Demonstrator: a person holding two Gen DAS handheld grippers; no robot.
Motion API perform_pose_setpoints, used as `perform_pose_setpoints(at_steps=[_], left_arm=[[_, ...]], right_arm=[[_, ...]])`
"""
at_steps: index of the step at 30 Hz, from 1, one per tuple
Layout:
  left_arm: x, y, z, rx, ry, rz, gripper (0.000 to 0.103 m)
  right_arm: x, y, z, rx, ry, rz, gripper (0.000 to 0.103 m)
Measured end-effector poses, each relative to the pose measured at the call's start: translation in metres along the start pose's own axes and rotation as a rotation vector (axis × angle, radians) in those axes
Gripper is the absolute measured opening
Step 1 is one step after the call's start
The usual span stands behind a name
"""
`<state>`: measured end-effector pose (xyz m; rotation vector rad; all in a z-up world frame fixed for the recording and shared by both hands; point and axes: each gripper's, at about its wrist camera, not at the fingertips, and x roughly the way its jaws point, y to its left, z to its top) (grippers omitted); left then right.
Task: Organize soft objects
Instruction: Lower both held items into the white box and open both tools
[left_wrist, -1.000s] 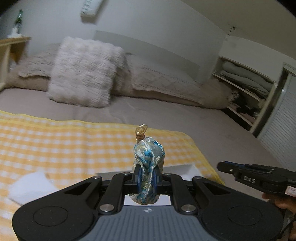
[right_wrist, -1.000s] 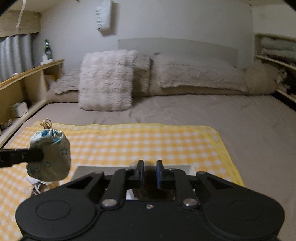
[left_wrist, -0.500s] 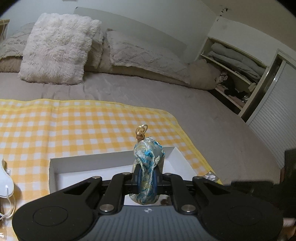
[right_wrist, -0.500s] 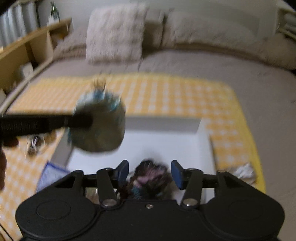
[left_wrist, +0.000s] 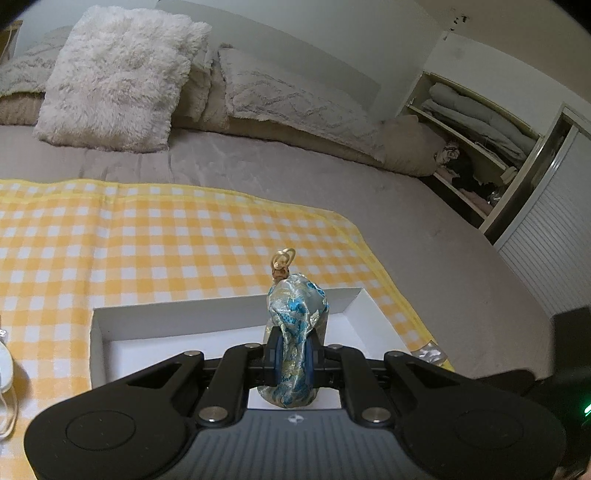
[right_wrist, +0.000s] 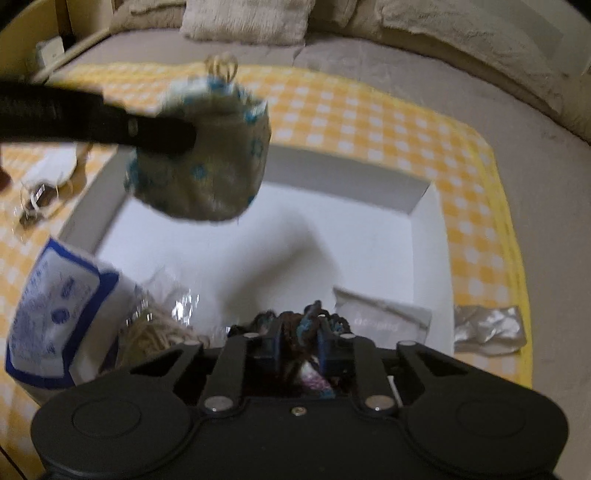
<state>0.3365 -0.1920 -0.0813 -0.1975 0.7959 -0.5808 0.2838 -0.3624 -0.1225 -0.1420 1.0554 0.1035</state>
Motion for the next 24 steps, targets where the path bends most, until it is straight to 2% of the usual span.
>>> perform_pose_setpoints(at_steps=[5,9,13,16,17,18,19,21,24], left_arm=[[0.015,0.003,-0.005,-0.029,0.018,-0.015,0.012],[0.027,0.003,-0.009,-0.046,0.039,-0.044,0.012],[0.039,0.006,-0.013,-0.111,0.052,-0.112,0.012],[0.050,0.010,-0.019,-0.179,0.065,-0.166,0.013],[0.054,0.011,-0.022,-0.205,0.075,-0.179,0.019],[0.060,0.013,-0.026,-0.233,0.090,-0.188,0.023],[0.065,0.015,-0.030,-0.258,0.107,-0.181,0.029],[0.075,0.016,-0.038,-0.273,0.155,-0.144,0.031],[0.083,0.012,-0.047,-0.214,0.209,-0.071,0.031]], right_arm=[[-0.022,-0.017,0.016,0.091,-0.130,-0.002,0.017],[-0.030,-0.031,0.026,0.189,-0.297,-0.066,0.017],[-0.023,-0.044,0.030,0.227,-0.386,-0.129,0.017],[-0.013,-0.050,0.033,0.225,-0.396,-0.126,0.017],[-0.010,-0.052,0.032,0.228,-0.403,-0.125,0.019],[-0.008,-0.051,0.032,0.230,-0.403,-0.120,0.026],[-0.004,-0.052,0.031,0.231,-0.389,-0.115,0.028],[0.004,-0.050,0.033,0.232,-0.350,-0.145,0.041],[0.010,-0.047,0.031,0.209,-0.306,-0.165,0.044]])
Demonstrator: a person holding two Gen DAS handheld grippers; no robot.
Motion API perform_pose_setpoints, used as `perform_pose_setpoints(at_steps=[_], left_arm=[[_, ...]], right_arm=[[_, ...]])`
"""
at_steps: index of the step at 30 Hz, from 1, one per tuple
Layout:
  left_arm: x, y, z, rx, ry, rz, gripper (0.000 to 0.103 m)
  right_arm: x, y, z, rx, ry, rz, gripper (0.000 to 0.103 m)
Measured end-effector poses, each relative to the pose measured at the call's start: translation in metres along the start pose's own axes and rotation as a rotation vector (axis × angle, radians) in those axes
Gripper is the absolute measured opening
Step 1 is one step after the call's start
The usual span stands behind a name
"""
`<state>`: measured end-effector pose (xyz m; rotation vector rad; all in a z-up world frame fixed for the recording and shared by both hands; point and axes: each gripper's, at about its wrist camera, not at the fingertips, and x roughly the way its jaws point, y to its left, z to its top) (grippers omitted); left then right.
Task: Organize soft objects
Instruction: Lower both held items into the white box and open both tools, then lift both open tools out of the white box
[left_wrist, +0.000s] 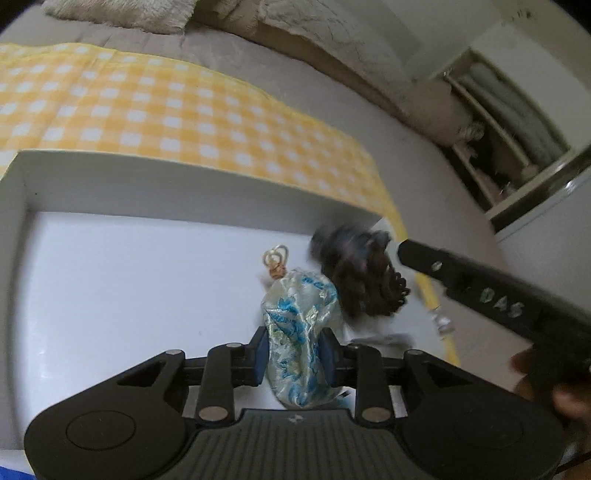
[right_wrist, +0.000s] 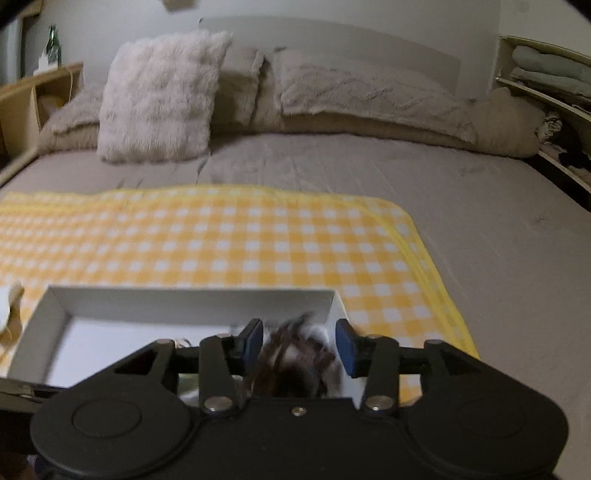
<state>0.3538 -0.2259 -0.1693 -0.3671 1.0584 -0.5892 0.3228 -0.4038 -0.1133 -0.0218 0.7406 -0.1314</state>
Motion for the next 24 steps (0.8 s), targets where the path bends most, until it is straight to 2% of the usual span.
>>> perform_pose_setpoints(at_steps=[3,8,11,15,24], left_arm=[[-0.001,-0.002,-0.001,0.027,-0.006,0.013,0.032],[-0.008,-0.011,-0.002,0.084,-0.027,0.039,0.057],[-0.018,-0.017,-0.001,0.117,-0.043,0.048,0.065],[-0.030,-0.024,0.001,0.145,-0.068,0.061,0.069],[-0.069,-0.042,-0.005,0.198,-0.136,0.101,0.076]], right_arm=[[-0.007,-0.001,-0.006,-0.007,0.003,0.013,0.044],[-0.014,-0.005,-0.008,0.004,0.013,0.026,0.044],[-0.022,-0.008,-0.011,0.022,0.007,0.027,0.046],[-0.036,-0.012,-0.014,0.050,-0.004,0.054,0.050],[-0.081,-0.021,-0.017,0.055,-0.079,0.042,0.055]])
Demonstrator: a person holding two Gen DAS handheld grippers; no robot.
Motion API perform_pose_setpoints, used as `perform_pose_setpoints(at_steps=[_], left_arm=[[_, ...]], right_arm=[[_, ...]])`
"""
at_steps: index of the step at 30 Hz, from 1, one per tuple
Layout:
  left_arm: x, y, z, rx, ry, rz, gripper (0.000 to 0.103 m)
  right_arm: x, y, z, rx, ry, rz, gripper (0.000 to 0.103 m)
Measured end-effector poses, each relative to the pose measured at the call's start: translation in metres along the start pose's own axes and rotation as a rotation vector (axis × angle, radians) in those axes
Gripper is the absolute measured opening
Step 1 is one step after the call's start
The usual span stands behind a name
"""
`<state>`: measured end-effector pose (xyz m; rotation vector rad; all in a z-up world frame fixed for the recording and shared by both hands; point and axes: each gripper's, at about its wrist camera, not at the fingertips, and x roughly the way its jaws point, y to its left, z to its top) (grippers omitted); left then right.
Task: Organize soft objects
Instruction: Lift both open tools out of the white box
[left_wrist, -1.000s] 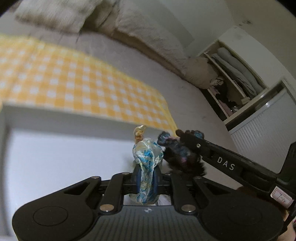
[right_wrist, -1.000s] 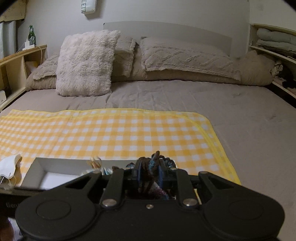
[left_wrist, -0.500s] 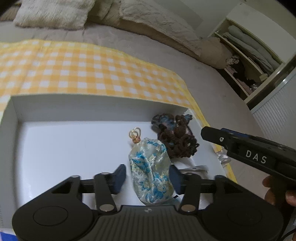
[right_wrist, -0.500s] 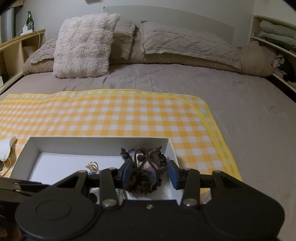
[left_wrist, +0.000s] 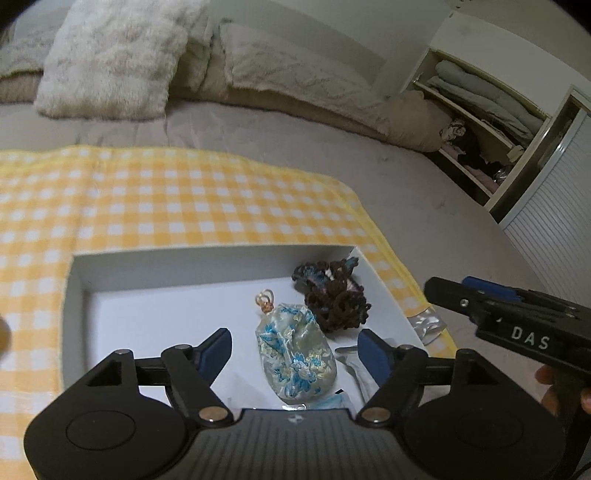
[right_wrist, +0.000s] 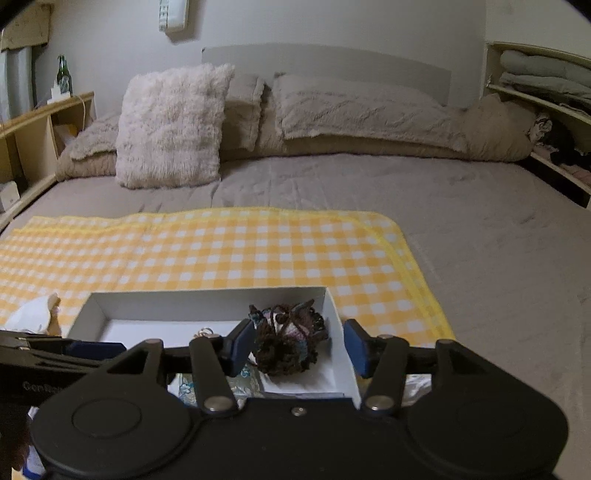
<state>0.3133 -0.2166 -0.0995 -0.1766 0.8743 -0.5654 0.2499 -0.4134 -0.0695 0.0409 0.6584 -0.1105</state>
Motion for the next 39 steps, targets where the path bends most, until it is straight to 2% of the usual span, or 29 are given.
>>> perform_pose_setpoints(at_steps=[8,16,18,23,25,27,28,34,39], left_arm=[[-0.043,-0.009,-0.002,0.037,-0.062,0.040,0.086],[-0.081,-0.008,-0.009,0.067,-0.120,0.097,0.094],[-0.091,-0.007,-0.011,0.070,-0.137,0.113,0.095],[-0.110,0.000,-0.014,0.072,-0.167,0.170,0.103],[-0.118,0.003,-0.017,0.068,-0.183,0.195,0.103],[-0.124,0.007,-0.019,0.070,-0.189,0.209,0.103],[-0.126,0.008,-0.020,0.075,-0.188,0.219,0.103],[-0.138,0.011,-0.027,0.120,-0.199,0.277,0.103],[-0.149,0.024,-0.027,0.096,-0.218,0.323,0.103]], right_arm=[[-0.043,-0.009,0.002,0.023,-0.056,0.005,0.060],[-0.075,0.001,-0.010,0.006,-0.077,0.018,0.071],[-0.081,0.004,-0.012,0.008,-0.081,0.021,0.078],[-0.091,0.006,-0.017,0.032,-0.081,0.019,0.085],[-0.093,0.009,-0.020,0.026,-0.080,0.019,0.089],[-0.095,0.012,-0.023,0.015,-0.083,0.018,0.100],[-0.097,0.013,-0.025,0.012,-0.091,0.013,0.103],[-0.105,0.019,-0.026,0.025,-0.120,0.030,0.103],[-0.102,0.030,-0.026,0.008,-0.115,0.047,0.103]])
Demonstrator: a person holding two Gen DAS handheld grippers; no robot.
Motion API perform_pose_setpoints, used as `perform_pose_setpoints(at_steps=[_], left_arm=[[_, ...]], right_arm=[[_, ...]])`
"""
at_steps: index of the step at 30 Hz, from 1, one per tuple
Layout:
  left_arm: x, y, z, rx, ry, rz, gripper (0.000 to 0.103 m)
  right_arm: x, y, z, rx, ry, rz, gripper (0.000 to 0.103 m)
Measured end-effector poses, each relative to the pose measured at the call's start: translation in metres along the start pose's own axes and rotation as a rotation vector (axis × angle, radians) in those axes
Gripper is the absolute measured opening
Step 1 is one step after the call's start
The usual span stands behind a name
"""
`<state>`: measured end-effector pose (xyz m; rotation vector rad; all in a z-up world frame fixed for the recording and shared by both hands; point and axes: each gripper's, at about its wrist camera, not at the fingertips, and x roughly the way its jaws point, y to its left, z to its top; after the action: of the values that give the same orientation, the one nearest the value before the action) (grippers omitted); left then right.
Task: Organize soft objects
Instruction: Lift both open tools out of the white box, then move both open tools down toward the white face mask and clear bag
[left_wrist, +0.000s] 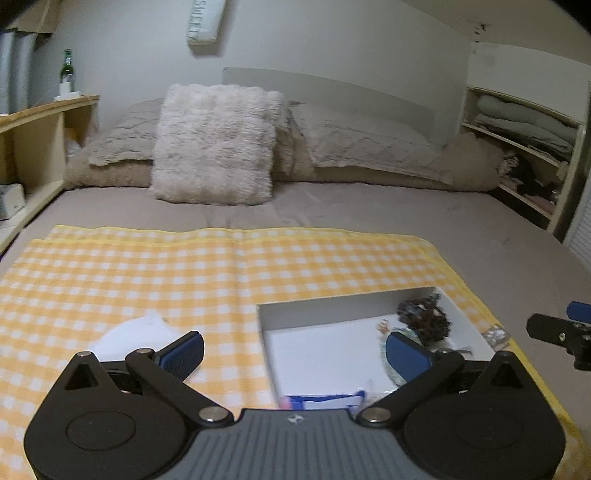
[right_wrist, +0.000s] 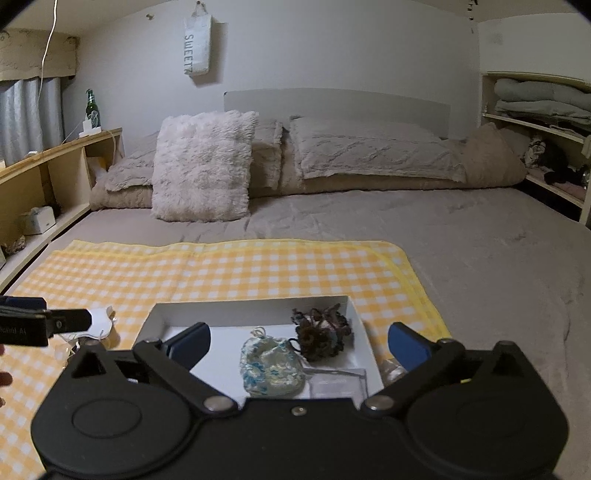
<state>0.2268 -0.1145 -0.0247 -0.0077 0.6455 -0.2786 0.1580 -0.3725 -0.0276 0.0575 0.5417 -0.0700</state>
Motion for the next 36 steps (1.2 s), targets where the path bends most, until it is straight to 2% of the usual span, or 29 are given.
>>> perform_pose_setpoints(at_steps=[12,16,21,29,36], left_arm=[[-0.018,0.066,0.004,-0.047,-0.062,0.123,0.103],[-0.024,0.090,0.007,-0.041,-0.091,0.188,0.103],[-0.027,0.115,0.010,-0.045,-0.089,0.241,0.103],[-0.019,0.142,0.007,-0.052,-0.033,0.252,0.103],[-0.002,0.161,-0.009,-0.061,0.045,0.209,0.103]], right_arm=[[0.026,0.053,0.007,-0.054,0.018,0.071,0.103],[0.035,0.073,0.008,-0.075,0.025,0.105,0.103],[0.045,0.102,0.012,-0.106,0.027,0.150,0.103],[0.064,0.148,0.021,-0.123,0.035,0.231,0.103],[0.092,0.189,0.024,-0.145,0.058,0.288,0.103]])
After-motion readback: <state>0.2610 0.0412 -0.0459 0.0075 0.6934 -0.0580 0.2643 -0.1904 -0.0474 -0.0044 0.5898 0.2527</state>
